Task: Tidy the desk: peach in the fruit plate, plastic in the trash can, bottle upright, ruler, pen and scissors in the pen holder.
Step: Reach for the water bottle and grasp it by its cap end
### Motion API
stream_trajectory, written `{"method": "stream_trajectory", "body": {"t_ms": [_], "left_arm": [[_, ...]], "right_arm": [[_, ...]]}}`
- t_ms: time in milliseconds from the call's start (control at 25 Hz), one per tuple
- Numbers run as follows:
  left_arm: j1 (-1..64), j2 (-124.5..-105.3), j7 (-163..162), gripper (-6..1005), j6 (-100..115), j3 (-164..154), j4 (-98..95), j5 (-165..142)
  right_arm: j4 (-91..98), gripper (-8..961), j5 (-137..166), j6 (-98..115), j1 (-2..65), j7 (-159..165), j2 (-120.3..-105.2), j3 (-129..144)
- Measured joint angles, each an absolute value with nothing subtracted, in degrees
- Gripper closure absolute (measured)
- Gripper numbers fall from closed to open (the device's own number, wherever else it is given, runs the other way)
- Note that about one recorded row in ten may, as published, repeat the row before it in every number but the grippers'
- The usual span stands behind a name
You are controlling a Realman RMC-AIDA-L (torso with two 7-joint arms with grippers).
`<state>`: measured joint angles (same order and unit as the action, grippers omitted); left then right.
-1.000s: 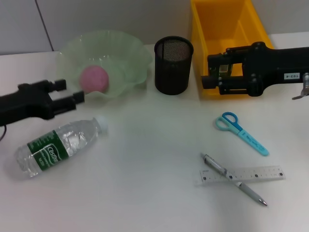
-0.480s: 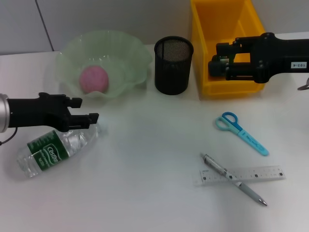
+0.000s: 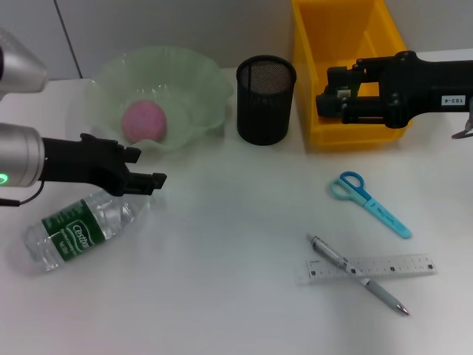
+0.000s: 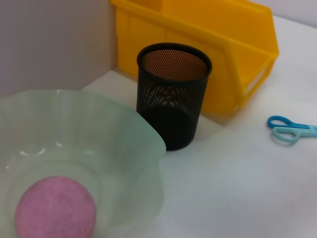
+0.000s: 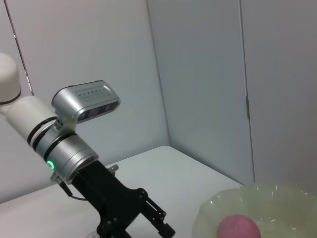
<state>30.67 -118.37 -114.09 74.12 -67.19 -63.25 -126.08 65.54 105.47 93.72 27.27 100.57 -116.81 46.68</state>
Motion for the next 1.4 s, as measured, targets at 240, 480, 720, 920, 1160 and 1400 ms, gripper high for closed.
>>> {"method": "stream_trajectory", "body": {"t_ms": [240, 480, 720, 920, 1160, 1400], "left_arm": [[33.6, -118.56, -119.0, 318, 73.3, -70.3, -62.6, -131.9], [33.9, -118.62, -120.6, 320, 71.7, -72.0, -62.5, -132.4], [35.3, -118.60, -122.4, 321, 71.1, -73.8, -61.9, -133.1], [37.1, -118.80, -124.3, 323, 70.8, -74.9, -60.7, -136.9], [38.4, -118.85, -124.9, 327, 70.2, -75.4, -59.7, -138.1], [39.8, -118.83, -126.4, 331, 68.7, -76.5, -58.7, -141.1]], "right_arm": [[65.4, 364, 105.5, 93.7, 27.8, 100.6, -116.81, 46.8], [65.1, 364, 105.5, 93.1, 27.9, 100.6, -116.81, 46.9], [64.6, 364, 105.6, 93.0, 28.0, 100.3, -116.81, 46.8], [64.5, 364, 105.6, 92.7, 28.4, 100.3, -116.81, 46.8], [64.0, 364, 106.3, 92.1, 28.6, 100.0, -116.81, 46.8], [63.9, 364, 106.3, 91.5, 28.7, 99.9, -116.81, 46.9]]}}
